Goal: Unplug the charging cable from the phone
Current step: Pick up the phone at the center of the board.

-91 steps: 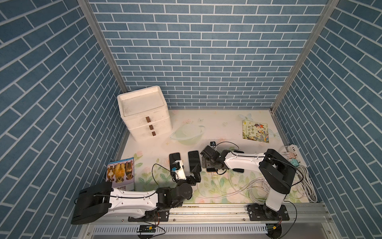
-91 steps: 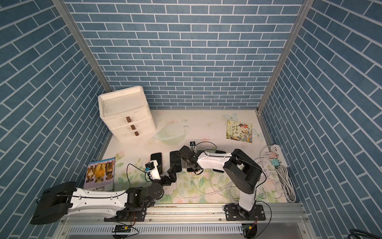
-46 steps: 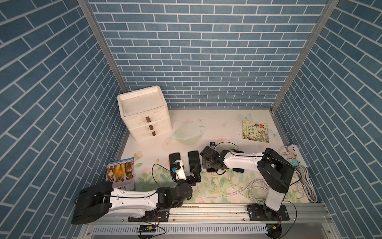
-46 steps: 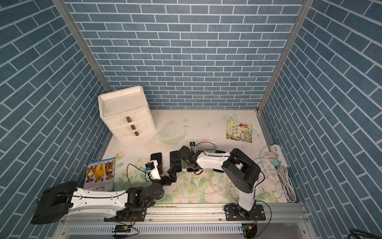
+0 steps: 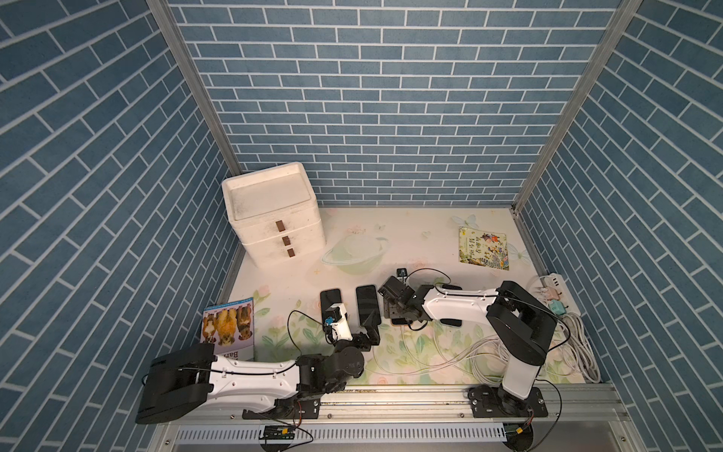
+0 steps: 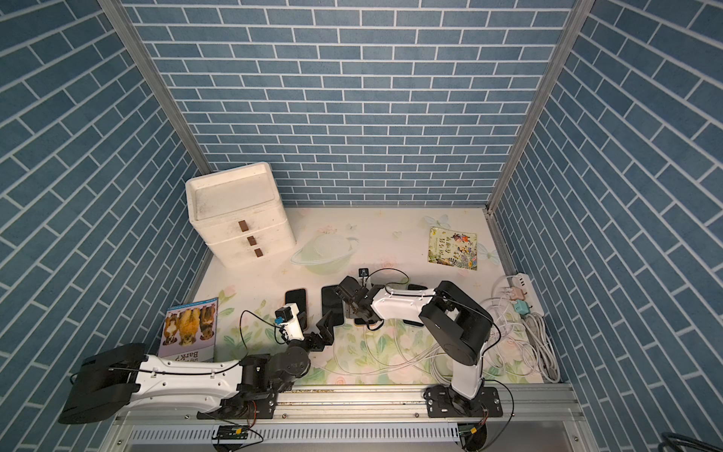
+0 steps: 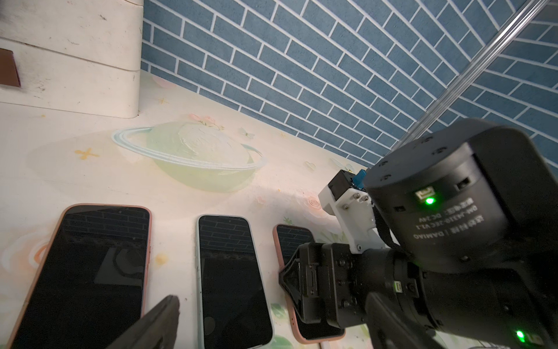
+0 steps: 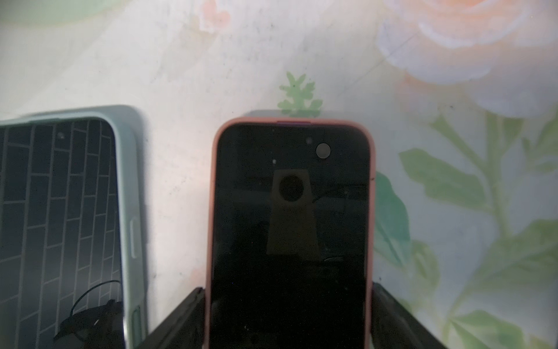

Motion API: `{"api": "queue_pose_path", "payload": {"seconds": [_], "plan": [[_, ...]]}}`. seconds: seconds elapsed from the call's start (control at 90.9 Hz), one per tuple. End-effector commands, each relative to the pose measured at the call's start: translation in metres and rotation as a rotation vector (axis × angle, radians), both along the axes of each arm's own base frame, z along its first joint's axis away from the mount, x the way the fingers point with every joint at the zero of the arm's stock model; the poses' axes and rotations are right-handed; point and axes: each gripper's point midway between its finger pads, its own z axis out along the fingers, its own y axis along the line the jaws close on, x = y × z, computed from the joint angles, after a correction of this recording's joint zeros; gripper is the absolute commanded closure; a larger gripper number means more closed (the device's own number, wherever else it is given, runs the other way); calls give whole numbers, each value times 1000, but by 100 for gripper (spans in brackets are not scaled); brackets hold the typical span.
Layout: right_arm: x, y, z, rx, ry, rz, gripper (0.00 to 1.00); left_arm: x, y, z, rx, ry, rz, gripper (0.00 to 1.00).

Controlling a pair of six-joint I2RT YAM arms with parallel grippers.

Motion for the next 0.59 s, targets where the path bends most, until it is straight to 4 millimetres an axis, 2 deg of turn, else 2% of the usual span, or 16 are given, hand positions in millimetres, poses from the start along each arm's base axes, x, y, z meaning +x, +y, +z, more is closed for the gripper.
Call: {"api": "queue_pose_path", "payload": {"seconds": [0.0, 0.341, 0.583], "plan": [[-9, -12, -14, -11, 48, -34, 20, -1, 1, -6, 5, 6, -1, 0], [-5, -10, -2, 28, 10, -44, 46, -1, -4, -8, 1, 11, -13, 0], [0, -10, 15, 58, -42, -52, 73, -2, -9, -12, -5, 16, -27, 0]]}}
